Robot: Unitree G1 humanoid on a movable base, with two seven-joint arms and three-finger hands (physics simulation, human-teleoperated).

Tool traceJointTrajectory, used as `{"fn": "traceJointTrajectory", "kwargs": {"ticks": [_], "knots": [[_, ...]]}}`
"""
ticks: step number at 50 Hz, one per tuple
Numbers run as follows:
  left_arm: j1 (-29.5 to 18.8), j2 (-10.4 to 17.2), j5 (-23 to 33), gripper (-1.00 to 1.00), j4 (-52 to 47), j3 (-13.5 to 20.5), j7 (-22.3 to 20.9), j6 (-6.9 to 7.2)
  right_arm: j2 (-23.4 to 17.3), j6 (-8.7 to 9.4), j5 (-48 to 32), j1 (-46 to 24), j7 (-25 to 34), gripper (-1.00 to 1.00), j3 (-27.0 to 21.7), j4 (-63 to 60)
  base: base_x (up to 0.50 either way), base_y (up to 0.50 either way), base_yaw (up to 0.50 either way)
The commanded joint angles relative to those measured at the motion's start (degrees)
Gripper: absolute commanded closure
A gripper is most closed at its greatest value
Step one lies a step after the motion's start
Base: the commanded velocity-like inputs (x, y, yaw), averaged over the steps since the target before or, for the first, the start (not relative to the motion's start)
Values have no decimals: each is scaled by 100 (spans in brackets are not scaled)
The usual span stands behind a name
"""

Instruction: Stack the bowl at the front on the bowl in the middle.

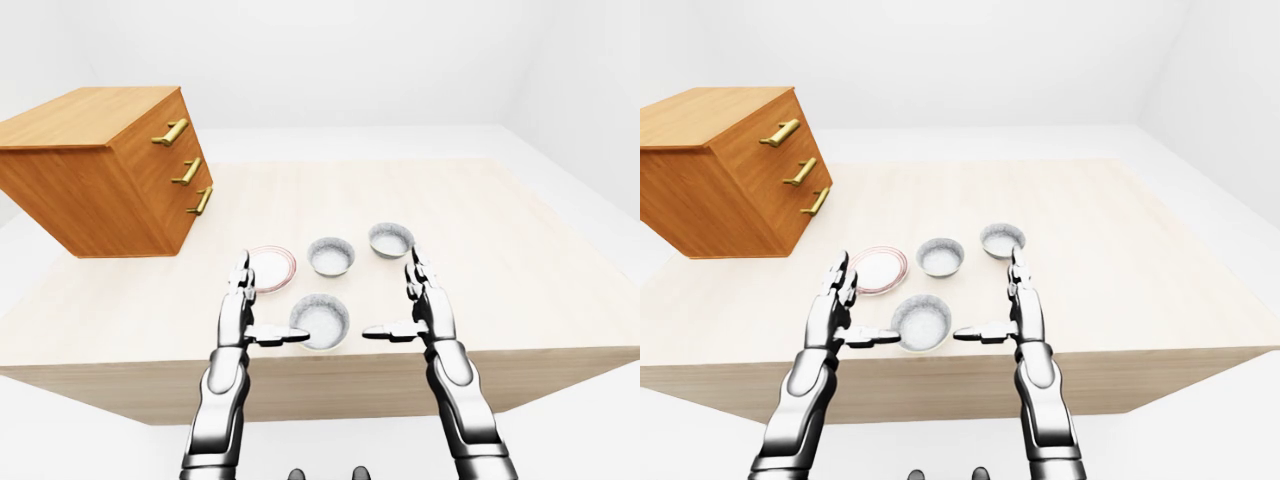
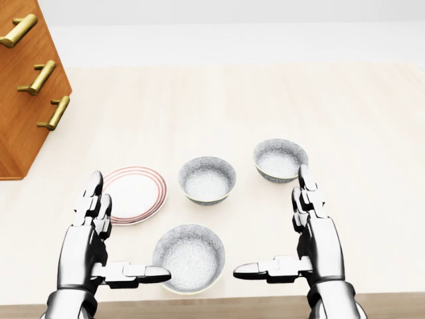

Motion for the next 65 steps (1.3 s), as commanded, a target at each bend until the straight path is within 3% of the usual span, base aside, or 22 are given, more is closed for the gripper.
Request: {"fn": "traceJointTrajectory", "kwargs": {"ticks": [1,13,22,26,32,36,40,43,65], "knots": [[62,65,7,-100,20,109,-143,-73,-68,-128,-46,112,175,-100,-89,-161,0,0,0],[75,59,31,-100,-45,102,-145,-31,-52,-92,-57,113,177,-100,-98,-184,0,0,0],[55,61,36,-100,40,113,-147,-101,-56,-91,-81,102,158,-100,-105,-178,0,0,0],[66,59,40,-100,-47,106,-142,-27,-51,-125,-83,122,177,-100,-92,-201,0,0,0],[58,59,36,-100,6,116,-146,-72,-43,-89,38,92,185,-100,-131,-231,0,0,0],[52,57,40,-100,5,111,-139,-71,-43,58,101,75,168,-100,-144,-322,0,0,0],[45,62,37,-100,68,117,-145,-129,-53,22,39,99,218,-100,-96,-299,0,0,0],[57,60,41,-100,-17,109,-141,-58,-61,80,67,106,234,-100,-123,-375,0,0,0],[65,63,36,-100,3,120,-154,-82,-51,-3,93,133,251,-100,-129,-356,28,0,0]]}}
